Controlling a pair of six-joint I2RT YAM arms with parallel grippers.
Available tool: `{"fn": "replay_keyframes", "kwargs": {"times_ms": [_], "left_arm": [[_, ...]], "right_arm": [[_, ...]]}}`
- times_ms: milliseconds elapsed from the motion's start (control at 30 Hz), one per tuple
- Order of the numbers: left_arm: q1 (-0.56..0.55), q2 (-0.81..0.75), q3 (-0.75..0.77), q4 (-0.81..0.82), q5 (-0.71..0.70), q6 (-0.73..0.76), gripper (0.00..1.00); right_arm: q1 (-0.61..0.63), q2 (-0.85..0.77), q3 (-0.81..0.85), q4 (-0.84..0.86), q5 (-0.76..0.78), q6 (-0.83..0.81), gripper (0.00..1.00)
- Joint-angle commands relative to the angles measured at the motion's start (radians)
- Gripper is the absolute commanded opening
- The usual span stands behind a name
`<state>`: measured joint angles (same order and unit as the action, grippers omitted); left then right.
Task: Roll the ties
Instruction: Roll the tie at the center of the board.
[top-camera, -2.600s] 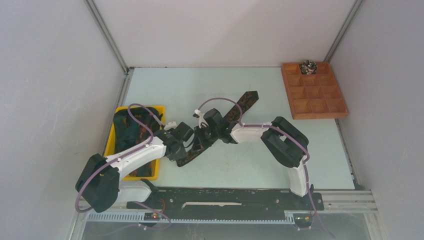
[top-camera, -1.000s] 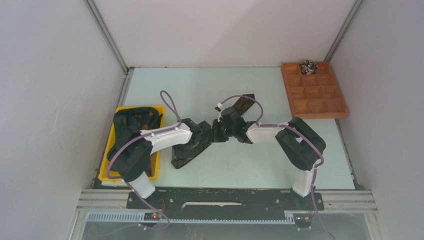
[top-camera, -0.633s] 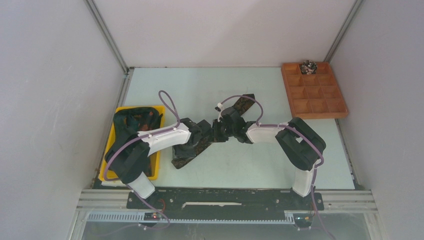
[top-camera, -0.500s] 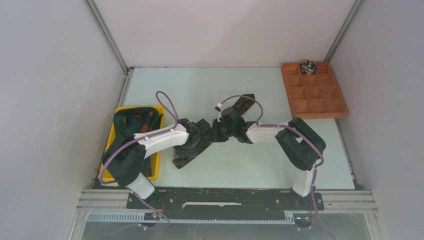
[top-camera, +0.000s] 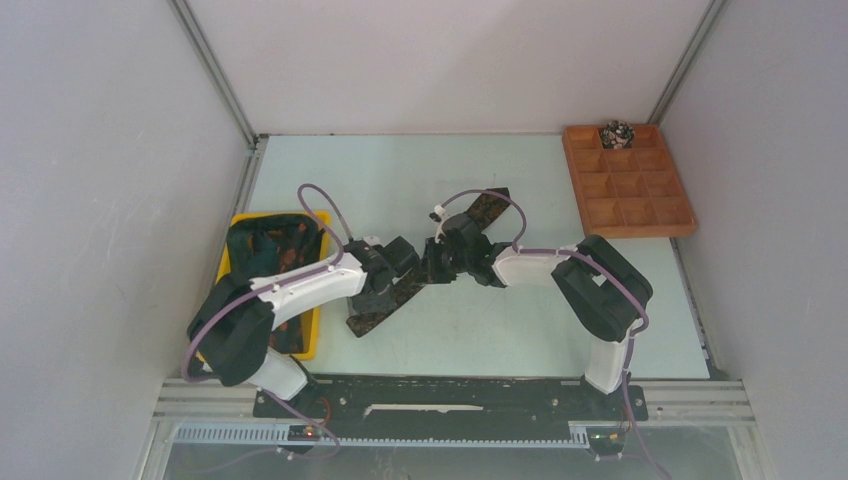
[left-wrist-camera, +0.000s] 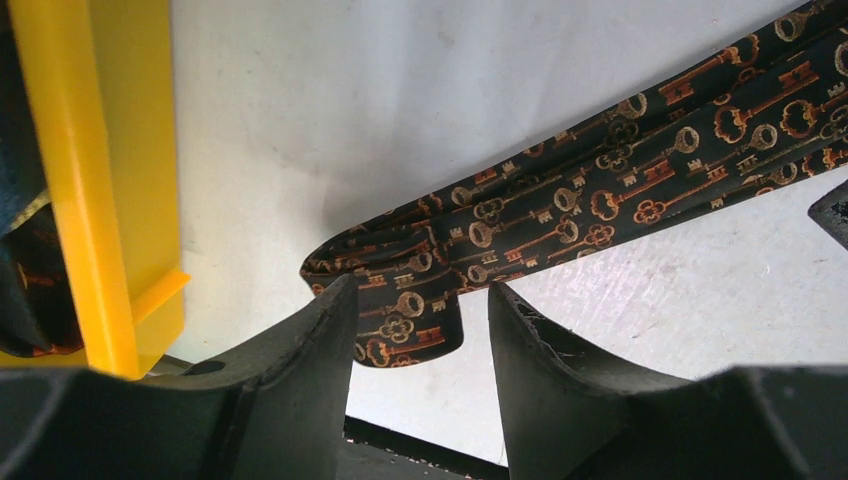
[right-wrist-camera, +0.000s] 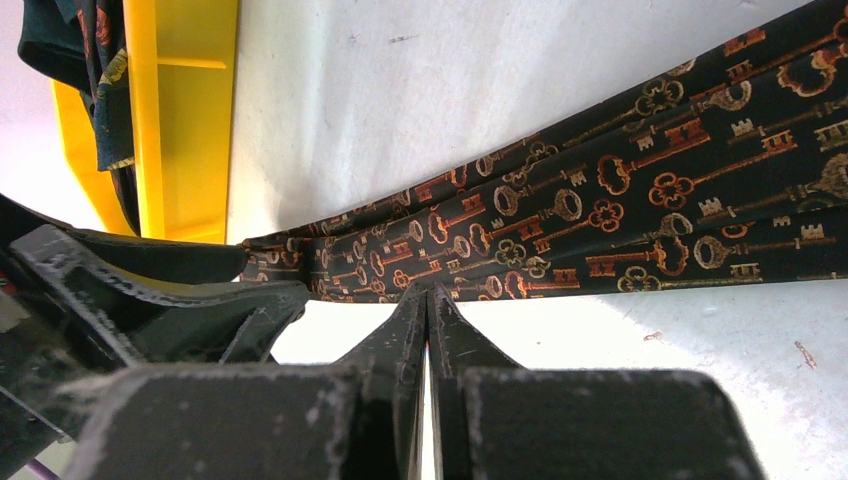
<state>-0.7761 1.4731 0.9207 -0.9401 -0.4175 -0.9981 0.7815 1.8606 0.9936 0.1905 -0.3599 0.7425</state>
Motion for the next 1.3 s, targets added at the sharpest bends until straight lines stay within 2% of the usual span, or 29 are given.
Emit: {"fn": "replay_keyframes", "kwargs": {"times_ms": [0, 300, 433, 500, 600, 700, 1267], "left_arm": [[0.006, -0.094, -0.034, 0.024, -0.060, -0.030, 0.56], [0.023, -0.290, -0.118, 0.035, -0.103, -0.026, 0.56], [0.023, -0.451, -0.177, 0.027, -0.141, -0.037, 0.62], [0.024, -0.536, -0.210, 0.023, -0.156, -0.044, 0.64], [0.025, -0.648, -0.260, 0.020, -0.165, -0.066, 0.64], [0.027, -0.724, -0.304, 0.018, -0.160, -0.089, 0.65], [0.027, -0.848, -0.371, -0.004, -0.140, -0.121, 0.62]], "right_arm": [[0.013, -0.060, -0.006, 0.057, 0.004, -0.025, 0.03], [0.078, -0.078, -0.004, 0.092, -0.036, -0.022, 0.05], [0.133, -0.072, 0.021, 0.059, -0.048, -0.038, 0.07], [0.162, -0.067, 0.034, 0.042, -0.052, -0.044, 0.10], [0.200, -0.052, 0.048, 0.038, -0.067, -0.043, 0.20], [0.235, -0.028, 0.084, 0.009, -0.065, -0.050, 0.22], [0.295, 0.132, 0.236, -0.039, -0.078, -0.042, 0.18]]}}
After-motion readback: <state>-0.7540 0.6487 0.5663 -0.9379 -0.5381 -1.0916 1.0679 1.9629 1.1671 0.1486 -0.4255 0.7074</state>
